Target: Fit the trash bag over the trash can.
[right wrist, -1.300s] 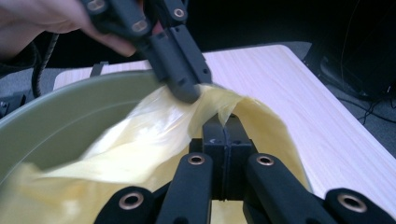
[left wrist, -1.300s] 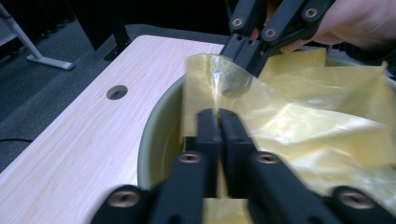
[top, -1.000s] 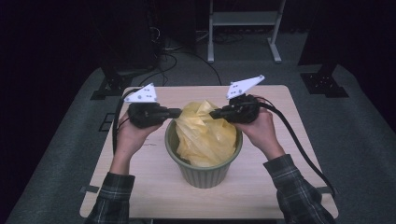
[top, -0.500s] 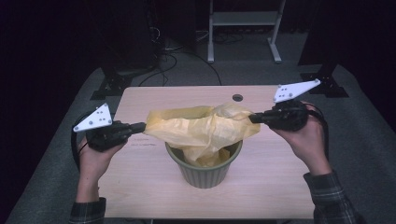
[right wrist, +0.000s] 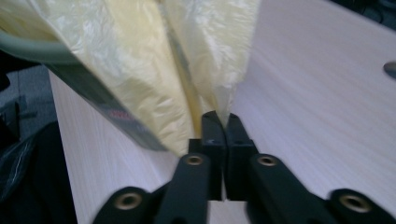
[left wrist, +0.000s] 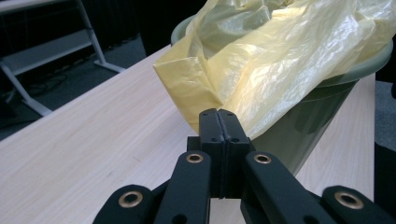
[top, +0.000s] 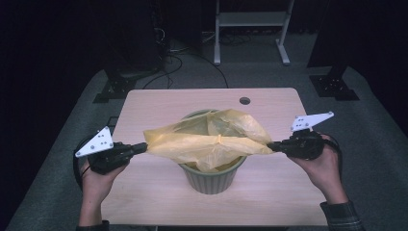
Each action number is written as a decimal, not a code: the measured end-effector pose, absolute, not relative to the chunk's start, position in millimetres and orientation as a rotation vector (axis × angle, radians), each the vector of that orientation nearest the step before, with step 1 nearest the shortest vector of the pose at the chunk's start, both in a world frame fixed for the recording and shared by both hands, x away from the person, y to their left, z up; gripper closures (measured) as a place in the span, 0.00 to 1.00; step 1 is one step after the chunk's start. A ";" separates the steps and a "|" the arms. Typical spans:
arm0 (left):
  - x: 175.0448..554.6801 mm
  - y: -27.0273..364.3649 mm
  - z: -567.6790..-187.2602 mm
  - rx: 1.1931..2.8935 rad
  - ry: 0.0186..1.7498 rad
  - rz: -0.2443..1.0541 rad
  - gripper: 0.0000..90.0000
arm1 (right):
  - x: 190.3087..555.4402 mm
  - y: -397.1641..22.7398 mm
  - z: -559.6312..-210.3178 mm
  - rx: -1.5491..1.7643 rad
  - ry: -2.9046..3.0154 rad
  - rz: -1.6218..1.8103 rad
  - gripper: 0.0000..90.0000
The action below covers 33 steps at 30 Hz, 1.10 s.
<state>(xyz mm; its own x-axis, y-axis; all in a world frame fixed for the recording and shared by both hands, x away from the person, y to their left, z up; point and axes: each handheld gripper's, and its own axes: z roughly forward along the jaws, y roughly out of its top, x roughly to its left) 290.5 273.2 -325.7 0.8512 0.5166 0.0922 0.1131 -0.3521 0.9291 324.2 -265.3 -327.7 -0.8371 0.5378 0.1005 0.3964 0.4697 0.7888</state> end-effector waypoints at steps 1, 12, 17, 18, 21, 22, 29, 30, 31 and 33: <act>290.2 273.0 -323.9 1.900 0.462 0.453 1.00 | 322.4 -270.3 -315.5 0.826 2.474 1.327 0.79; 293.9 268.6 -322.2 1.901 0.442 0.448 1.00 | 359.5 -243.4 -267.3 0.783 2.379 1.476 0.63; 296.7 270.2 -324.7 1.903 0.438 0.442 1.00 | 392.8 -222.8 -285.0 0.830 2.455 1.533 0.65; 297.3 270.1 -325.4 1.900 0.438 0.442 1.00 | 395.2 -221.5 -287.3 0.831 2.475 1.539 0.72; 299.1 270.0 -326.1 1.902 0.439 0.439 1.00 | 397.6 -218.0 -290.7 0.788 2.532 1.546 0.98; 299.5 270.0 -326.1 1.901 0.438 0.439 1.00 | 397.7 -217.1 -291.2 0.778 2.538 1.538 1.00; 310.3 269.4 -325.5 1.893 0.456 0.448 1.00 | 402.7 -219.3 -292.6 0.824 2.466 1.466 1.00; 312.6 269.3 -325.2 1.889 0.456 0.449 1.00 | 404.5 -220.2 -292.9 0.833 2.457 1.456 1.00; 314.7 269.0 -324.7 1.883 0.456 0.448 1.00 | 406.1 -221.2 -293.2 0.838 2.453 1.462 1.00; 318.7 268.0 -323.6 1.881 0.455 0.452 1.00 | 408.3 -223.2 -293.2 0.851 2.437 1.470 1.00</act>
<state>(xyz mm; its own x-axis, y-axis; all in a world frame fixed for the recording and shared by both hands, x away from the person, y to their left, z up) 318.7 268.0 -323.6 0.8535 0.5127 0.0931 0.0962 -0.3306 0.9388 408.3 -223.2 -293.2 -0.8223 0.5511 0.1417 0.3823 0.3507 0.8549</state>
